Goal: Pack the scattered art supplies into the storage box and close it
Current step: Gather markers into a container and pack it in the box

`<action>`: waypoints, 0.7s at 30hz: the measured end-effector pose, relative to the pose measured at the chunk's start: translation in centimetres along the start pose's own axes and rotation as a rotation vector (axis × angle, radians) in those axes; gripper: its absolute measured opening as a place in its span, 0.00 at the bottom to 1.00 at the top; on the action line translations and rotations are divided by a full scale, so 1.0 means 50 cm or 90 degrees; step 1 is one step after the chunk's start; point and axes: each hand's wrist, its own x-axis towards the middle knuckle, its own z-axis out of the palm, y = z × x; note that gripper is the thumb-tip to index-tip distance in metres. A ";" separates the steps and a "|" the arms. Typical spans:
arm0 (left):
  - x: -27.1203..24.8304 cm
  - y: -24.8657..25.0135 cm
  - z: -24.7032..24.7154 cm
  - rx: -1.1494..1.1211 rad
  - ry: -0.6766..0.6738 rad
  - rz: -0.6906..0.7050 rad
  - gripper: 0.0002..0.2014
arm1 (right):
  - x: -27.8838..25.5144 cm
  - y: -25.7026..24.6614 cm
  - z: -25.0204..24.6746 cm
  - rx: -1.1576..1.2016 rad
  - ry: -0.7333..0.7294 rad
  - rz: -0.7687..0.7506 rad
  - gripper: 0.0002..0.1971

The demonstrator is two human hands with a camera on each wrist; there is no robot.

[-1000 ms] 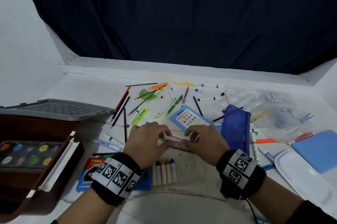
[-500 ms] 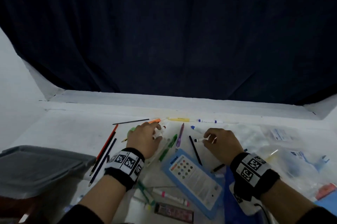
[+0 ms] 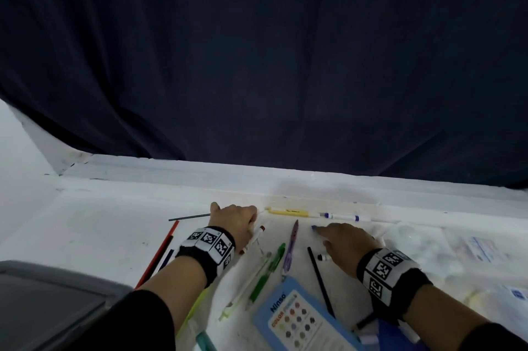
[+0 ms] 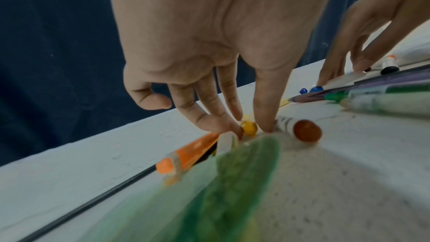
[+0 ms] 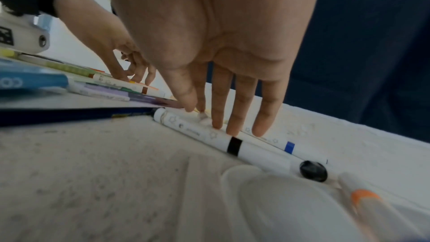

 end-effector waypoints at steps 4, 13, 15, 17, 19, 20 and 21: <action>-0.008 0.013 -0.002 -0.014 -0.009 0.006 0.11 | -0.005 -0.018 0.003 -0.046 0.019 -0.013 0.20; -0.146 0.021 -0.039 -0.295 0.177 -0.014 0.09 | -0.070 -0.050 -0.006 0.034 0.121 -0.057 0.11; -0.204 0.020 -0.044 -0.422 0.231 -0.004 0.10 | -0.102 -0.067 -0.019 0.092 0.214 -0.084 0.08; -0.266 0.019 -0.046 -0.523 0.252 0.015 0.11 | -0.140 -0.086 -0.027 0.163 0.310 -0.113 0.05; -0.329 0.022 -0.047 -0.644 0.228 0.035 0.10 | -0.183 -0.108 -0.028 0.227 0.382 -0.136 0.05; -0.361 0.025 -0.049 -0.722 0.209 0.041 0.09 | -0.207 -0.119 -0.026 0.257 0.404 -0.141 0.06; -0.392 0.027 -0.050 -0.801 0.193 0.043 0.08 | -0.232 -0.130 -0.023 0.285 0.421 -0.144 0.06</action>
